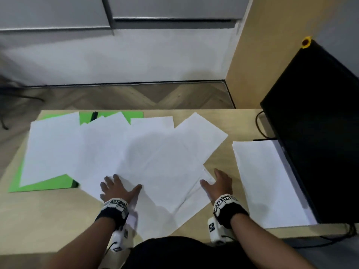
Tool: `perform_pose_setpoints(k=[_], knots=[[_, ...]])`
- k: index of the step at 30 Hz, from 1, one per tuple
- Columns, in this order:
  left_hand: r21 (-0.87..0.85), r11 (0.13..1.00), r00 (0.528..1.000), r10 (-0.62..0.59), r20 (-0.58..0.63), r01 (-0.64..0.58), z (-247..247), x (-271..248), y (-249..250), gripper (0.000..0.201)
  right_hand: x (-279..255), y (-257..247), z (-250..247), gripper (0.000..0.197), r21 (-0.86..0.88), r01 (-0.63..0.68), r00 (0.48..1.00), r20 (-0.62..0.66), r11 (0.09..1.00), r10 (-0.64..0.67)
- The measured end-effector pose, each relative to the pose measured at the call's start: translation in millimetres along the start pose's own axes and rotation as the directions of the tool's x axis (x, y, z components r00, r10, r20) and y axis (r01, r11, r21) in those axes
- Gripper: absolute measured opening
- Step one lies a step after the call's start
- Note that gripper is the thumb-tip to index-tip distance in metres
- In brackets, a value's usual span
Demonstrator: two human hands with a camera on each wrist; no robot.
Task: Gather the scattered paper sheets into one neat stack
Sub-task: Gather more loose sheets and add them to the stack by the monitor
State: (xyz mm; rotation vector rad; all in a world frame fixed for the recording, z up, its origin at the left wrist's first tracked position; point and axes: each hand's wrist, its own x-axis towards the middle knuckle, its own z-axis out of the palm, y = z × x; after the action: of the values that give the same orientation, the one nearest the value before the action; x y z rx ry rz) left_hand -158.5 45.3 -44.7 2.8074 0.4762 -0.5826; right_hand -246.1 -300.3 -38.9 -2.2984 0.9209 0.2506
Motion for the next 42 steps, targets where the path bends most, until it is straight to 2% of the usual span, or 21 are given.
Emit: perform_pose_setpoints(k=[5,8,10,13,16,18,21,25,29,33,35,38,40,42], knots=[[0.133,0.973,0.982,0.186,0.040,-0.190,-19.1,-6.1,-23.4,0.095,-8.6,-44.2,24.6,0.093,0.022,-0.041,0.999,0.013,0.999,0.041],[0.164,0.964,0.978,0.206,0.042,-0.211,-21.5,-11.5,-30.8,0.083,-11.2,-65.8,41.2,0.089,0.105,-0.025,0.996,0.092,0.994,0.015],[0.208,0.954,0.977,0.212,0.033,-0.214,-22.3,-12.1,-37.1,0.082,-14.6,-79.8,48.7,0.087,0.214,-0.019,0.989,0.148,0.977,-0.013],[0.185,0.958,0.976,0.219,0.010,-0.217,-24.1,-7.4,-41.5,0.085,-23.1,-89.8,53.2,0.087,0.380,-0.025,0.997,0.082,0.925,-0.007],[0.103,0.962,0.967,0.255,-0.002,-0.254,-23.6,0.2,-42.6,0.088,-40.2,-84.4,59.9,0.091,0.416,-0.039,0.984,-0.144,0.908,0.108],[0.088,0.952,0.956,0.292,0.015,-0.293,-22.8,2.9,-40.4,0.090,-55.6,-71.8,64.7,0.097,0.336,-0.147,0.953,-0.204,0.930,0.224],[-0.002,0.949,0.946,0.316,0.074,-0.317,-21.3,6.4,-34.4,0.095,-80.1,-60.0,73.1,0.100,0.235,-0.328,0.906,-0.196,0.915,0.375],[0.047,0.934,0.930,0.346,0.124,-0.353,-17.2,10.1,-27.1,0.096,-92.3,-67.7,95.8,0.099,0.371,-0.336,0.916,-0.086,0.866,0.393],[0.102,0.900,0.902,0.407,0.144,-0.423,-16.1,5.6,-22.2,0.093,-89.4,-83.8,107.5,0.094,0.617,-0.284,0.909,-0.070,0.734,0.411],[-0.235,0.898,0.900,0.411,0.145,-0.372,-20.3,3.8,-23.8,0.087,-96.6,-99.0,106.6,0.087,0.788,-0.313,0.840,-0.030,0.530,0.542],[-0.290,0.897,0.893,0.399,0.208,-0.333,-23.0,8.5,-23.4,0.093,-100.4,-101.6,108.2,0.079,0.854,-0.317,0.816,0.024,0.412,0.578],[-0.192,0.915,0.882,0.396,0.255,-0.355,-26.6,15.3,-25.1,0.091,-105.6,-98.9,114.1,0.065,0.896,-0.374,0.804,0.183,0.241,0.565],[-0.050,0.922,0.891,0.385,0.241,-0.385,-29.1,17.5,-27.1,0.087,-112.2,-98.2,114.2,0.055,0.861,-0.459,0.804,0.298,0.218,0.515],[0.040,0.922,0.910,0.374,0.178,-0.386,-31.7,18.4,-26.0,0.084,-118.5,-97.4,110.1,0.043,0.828,-0.501,0.807,0.341,0.253,0.482]])
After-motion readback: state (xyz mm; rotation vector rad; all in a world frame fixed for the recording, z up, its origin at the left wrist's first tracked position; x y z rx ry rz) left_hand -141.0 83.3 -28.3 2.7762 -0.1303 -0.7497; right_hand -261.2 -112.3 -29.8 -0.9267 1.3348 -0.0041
